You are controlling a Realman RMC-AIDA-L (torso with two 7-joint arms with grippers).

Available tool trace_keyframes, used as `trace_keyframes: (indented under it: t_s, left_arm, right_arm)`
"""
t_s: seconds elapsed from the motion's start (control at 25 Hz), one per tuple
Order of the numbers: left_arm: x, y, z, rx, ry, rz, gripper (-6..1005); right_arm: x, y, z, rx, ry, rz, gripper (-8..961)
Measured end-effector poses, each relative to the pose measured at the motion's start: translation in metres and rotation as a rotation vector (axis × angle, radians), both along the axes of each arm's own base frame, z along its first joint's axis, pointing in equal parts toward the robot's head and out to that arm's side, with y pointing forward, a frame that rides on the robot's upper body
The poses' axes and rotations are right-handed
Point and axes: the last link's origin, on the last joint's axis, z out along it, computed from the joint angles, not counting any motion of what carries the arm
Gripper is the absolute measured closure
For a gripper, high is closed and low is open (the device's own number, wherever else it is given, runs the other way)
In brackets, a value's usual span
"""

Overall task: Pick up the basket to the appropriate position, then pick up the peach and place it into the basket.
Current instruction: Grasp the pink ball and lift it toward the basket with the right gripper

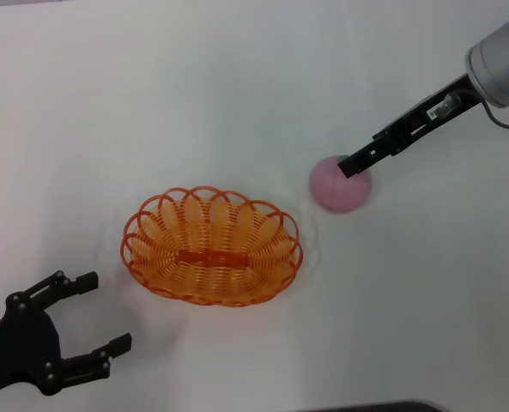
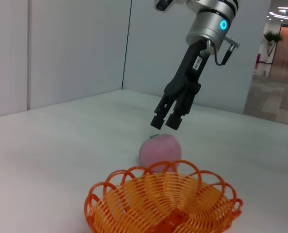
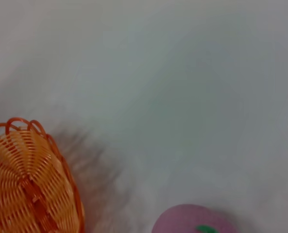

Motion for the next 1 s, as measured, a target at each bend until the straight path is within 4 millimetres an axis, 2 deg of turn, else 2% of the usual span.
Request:
trace_keyframes:
  t_s: [0.4,1.0]
  left_arm:
    - [0.0,-0.001,0.0,-0.001,-0.002,0.002,91]
    - [-0.001,-0.001,0.001,0.001,0.001,0.003,92]
  right_arm:
    - [-0.005,-0.003,-0.015,-0.042,-0.037,0.024,75]
    - [-0.002,-0.003,-0.032,-0.064,-0.07,0.039,81]
